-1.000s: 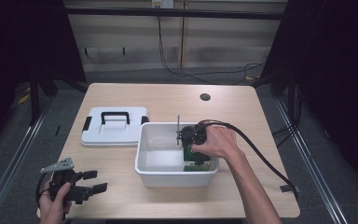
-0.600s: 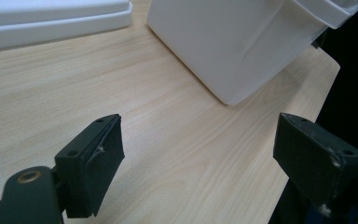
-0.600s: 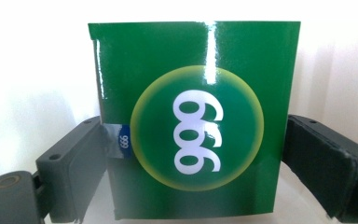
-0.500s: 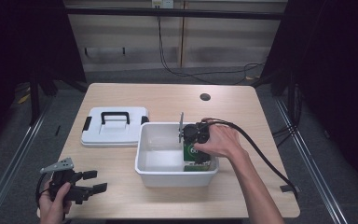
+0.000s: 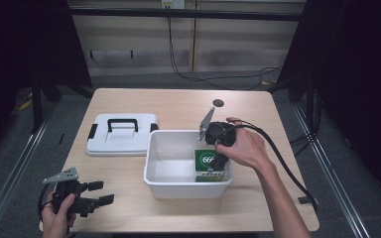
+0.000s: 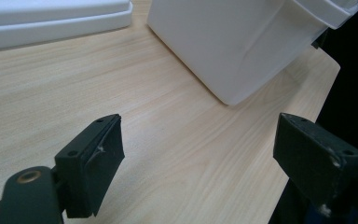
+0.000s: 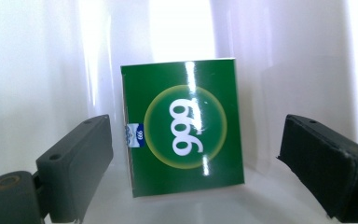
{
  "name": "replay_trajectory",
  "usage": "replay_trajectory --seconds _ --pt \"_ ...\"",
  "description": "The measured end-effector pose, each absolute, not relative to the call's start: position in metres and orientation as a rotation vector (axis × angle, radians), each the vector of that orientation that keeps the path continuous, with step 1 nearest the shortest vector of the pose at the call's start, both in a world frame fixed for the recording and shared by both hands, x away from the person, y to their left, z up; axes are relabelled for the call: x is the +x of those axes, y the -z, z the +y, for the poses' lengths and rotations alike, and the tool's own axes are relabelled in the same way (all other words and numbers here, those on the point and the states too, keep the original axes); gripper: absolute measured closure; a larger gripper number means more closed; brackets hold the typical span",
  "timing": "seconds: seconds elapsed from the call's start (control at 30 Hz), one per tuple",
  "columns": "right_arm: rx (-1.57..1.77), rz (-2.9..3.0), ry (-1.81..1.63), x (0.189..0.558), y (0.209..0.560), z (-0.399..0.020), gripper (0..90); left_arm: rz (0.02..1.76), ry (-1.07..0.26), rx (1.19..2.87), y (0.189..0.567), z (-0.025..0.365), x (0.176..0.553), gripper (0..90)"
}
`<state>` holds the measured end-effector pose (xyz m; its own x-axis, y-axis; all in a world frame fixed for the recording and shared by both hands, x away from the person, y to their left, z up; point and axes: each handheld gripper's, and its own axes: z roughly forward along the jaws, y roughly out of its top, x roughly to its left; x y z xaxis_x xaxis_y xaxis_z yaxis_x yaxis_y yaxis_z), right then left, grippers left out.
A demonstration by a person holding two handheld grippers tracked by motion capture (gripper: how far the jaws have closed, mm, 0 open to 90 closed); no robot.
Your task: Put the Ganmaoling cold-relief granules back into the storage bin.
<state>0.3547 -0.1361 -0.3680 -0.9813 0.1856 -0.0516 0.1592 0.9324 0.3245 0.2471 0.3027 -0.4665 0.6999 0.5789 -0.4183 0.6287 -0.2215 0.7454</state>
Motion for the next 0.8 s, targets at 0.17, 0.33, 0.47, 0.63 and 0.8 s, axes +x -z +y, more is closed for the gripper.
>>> replay_trajectory --seconds 0.17,0.33,0.47,0.63,0.8 --pt "0.336 2.947 -0.600 0.349 0.361 -0.148 9.1 0.942 0.057 1.903 0.467 0.302 0.247 16.0" --pt "0.395 2.855 -0.852 0.342 0.354 -0.173 11.6 0.944 0.055 1.905 0.467 0.303 0.247 16.1" --pt "0.442 2.802 -0.929 0.334 0.349 -0.187 13.2 0.945 0.056 1.905 0.467 0.302 0.247 16.0" --pt "0.470 2.753 -0.988 0.328 0.349 -0.200 13.1 0.944 0.054 1.905 0.467 0.303 0.247 16.1" --pt "0.526 2.657 -1.110 0.315 0.350 -0.216 13.1 0.948 0.057 1.904 0.467 0.302 0.247 16.0"
